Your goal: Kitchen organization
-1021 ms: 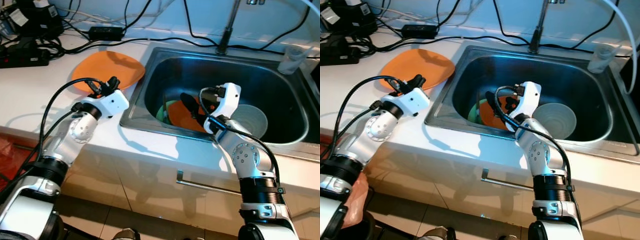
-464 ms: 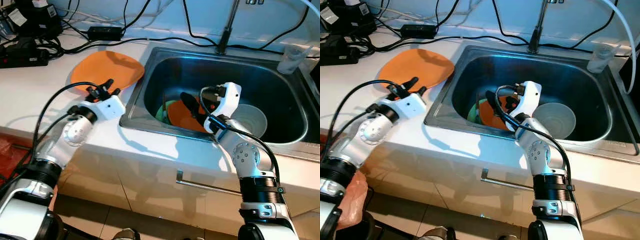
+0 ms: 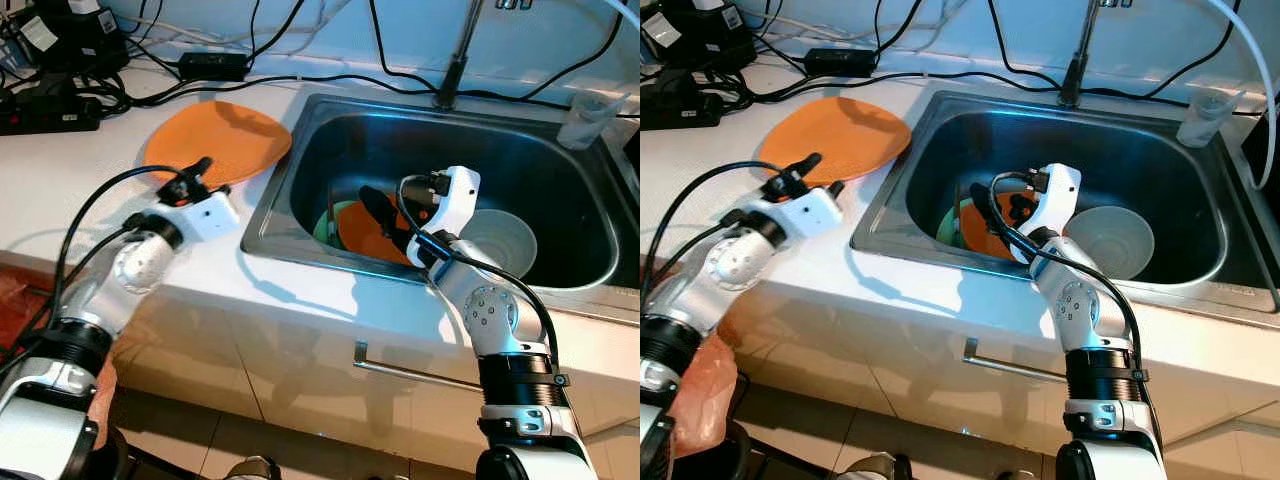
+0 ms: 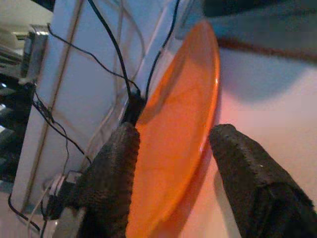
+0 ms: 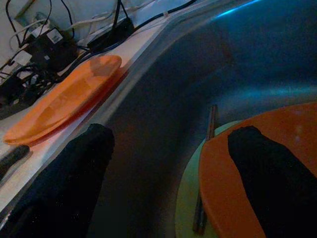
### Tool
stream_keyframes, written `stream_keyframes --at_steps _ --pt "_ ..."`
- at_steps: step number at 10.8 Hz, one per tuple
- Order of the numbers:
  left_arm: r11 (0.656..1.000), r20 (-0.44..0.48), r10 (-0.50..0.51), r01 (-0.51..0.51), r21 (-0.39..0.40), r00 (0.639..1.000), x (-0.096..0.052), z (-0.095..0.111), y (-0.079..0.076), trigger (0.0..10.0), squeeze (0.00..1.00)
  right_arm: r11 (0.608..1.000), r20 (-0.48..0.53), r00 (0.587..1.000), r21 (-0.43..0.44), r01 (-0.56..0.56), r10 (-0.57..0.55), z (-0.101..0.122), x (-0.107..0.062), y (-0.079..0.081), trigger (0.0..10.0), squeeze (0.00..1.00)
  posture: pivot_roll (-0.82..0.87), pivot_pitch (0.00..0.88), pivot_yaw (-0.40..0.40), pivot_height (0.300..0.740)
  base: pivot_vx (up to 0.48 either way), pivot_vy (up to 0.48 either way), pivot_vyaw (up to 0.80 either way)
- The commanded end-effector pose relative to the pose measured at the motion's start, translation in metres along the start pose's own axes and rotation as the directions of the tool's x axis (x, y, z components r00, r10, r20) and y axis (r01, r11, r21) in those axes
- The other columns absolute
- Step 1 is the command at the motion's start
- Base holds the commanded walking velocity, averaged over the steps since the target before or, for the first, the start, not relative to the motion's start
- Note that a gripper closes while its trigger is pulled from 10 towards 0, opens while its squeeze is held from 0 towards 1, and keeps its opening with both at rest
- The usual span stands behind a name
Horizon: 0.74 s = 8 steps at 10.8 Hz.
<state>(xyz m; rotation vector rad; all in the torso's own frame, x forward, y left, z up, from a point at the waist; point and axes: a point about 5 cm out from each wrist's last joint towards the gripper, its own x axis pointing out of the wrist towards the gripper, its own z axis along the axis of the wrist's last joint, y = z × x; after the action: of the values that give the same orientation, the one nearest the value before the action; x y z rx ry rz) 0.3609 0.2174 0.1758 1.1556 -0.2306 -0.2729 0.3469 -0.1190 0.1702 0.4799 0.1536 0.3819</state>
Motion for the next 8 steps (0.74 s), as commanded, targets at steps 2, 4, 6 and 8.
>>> stream_keyframes --at_steps 2,4,6,8 --pt "0.997 -0.053 -0.059 0.061 0.038 0.997 -0.002 -0.01 0.0 10.0 1.0 1.0 0.01 1.0 0.0 -0.013 0.013 0.004 0.002 0.004 10.0 0.0 0.12 0.07 -0.005 0.74 0.0 0.0 0.0" --pt "0.993 -0.116 -0.083 0.092 0.071 0.99 -0.003 -0.02 -0.001 10.0 1.0 1.0 0.009 1.0 0.004 -0.013 0.013 0.003 0.001 0.004 10.0 0.0 0.11 0.077 -0.002 0.74 0.0 0.0 0.0" --pt "0.986 -0.194 -0.121 0.141 0.092 0.974 -0.003 -0.032 0.001 10.0 0.0 1.0 0.01 1.0 0.009 -0.012 0.012 0.002 -0.003 0.007 10.0 0.0 0.1 0.106 0.011 0.74 0.0 0.0 0.0" --pt "0.98 -0.231 -0.133 0.162 0.113 0.964 0.001 -0.035 0.006 10.0 0.0 1.0 0.01 1.0 0.023 0.001 -0.001 -0.001 -0.009 0.007 10.0 0.0 0.09 0.132 0.026 0.74 0.0 0.0 0.0"
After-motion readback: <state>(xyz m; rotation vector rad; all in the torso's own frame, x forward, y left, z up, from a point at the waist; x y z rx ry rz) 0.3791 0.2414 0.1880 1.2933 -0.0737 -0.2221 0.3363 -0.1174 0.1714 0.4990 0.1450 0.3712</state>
